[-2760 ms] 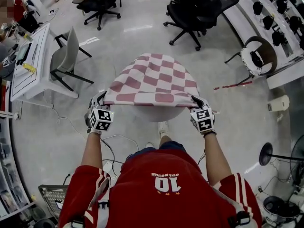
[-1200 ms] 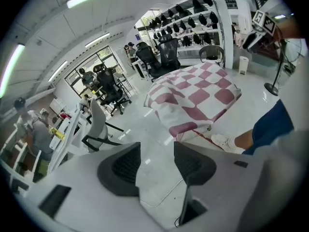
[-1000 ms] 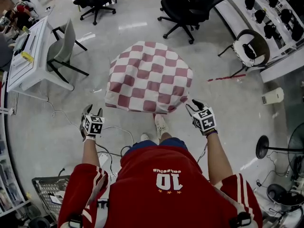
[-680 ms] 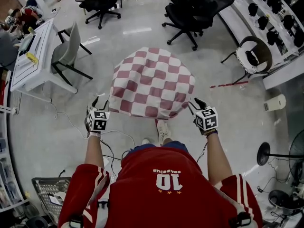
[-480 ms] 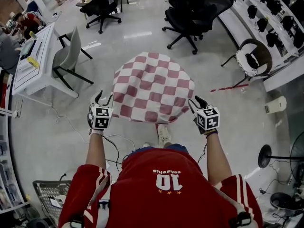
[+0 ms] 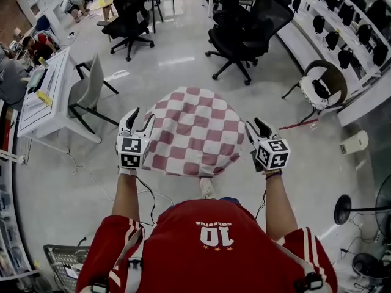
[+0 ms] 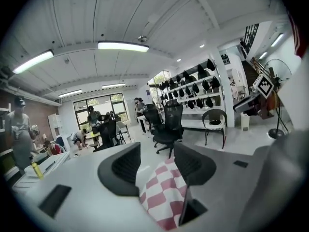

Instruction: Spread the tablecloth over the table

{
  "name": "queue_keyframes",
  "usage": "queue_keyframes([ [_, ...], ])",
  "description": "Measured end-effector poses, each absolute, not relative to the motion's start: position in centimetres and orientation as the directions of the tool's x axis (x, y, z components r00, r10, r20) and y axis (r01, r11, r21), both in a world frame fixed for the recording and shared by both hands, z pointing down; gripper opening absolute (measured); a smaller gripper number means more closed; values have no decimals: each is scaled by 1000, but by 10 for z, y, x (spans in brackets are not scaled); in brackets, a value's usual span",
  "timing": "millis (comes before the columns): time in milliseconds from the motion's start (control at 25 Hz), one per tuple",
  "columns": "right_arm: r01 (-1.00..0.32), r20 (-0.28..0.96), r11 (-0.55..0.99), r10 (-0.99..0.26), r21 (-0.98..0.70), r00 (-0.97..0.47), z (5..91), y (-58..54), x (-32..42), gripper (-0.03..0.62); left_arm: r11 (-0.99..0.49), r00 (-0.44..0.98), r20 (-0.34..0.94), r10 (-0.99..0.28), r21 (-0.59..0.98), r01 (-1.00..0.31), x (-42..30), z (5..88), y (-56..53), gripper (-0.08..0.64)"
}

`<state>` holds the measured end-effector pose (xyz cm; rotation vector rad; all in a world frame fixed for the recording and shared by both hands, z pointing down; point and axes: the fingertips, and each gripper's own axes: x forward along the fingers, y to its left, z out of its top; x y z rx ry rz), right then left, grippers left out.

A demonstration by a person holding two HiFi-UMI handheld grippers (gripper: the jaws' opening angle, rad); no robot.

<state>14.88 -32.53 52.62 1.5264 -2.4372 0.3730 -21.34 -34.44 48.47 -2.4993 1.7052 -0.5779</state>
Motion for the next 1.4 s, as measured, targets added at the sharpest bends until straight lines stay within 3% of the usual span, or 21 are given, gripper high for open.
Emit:
queue_keyframes([
  [280,-908,154,409,-895,-90,-418,441,-348,144,158,-376,368,80,-926,-158,-913,-189,402,-357,219],
  [600,-893,45,449,-892,-42,-450,371,-355,124,153,-367,373,-48,-927,-99,-925,-166,344,-359,184],
  [1040,-896,-55,442,-896,-33,-440,337,-355,128,73,-358,374,-75,-924,-167,-919,-157,322,-357,53],
  [1400,-914,-36,406,-913,2,-406,332,-356,126,38,-348,361,-74,-930,-151,-925,-160,318,-358,15],
])
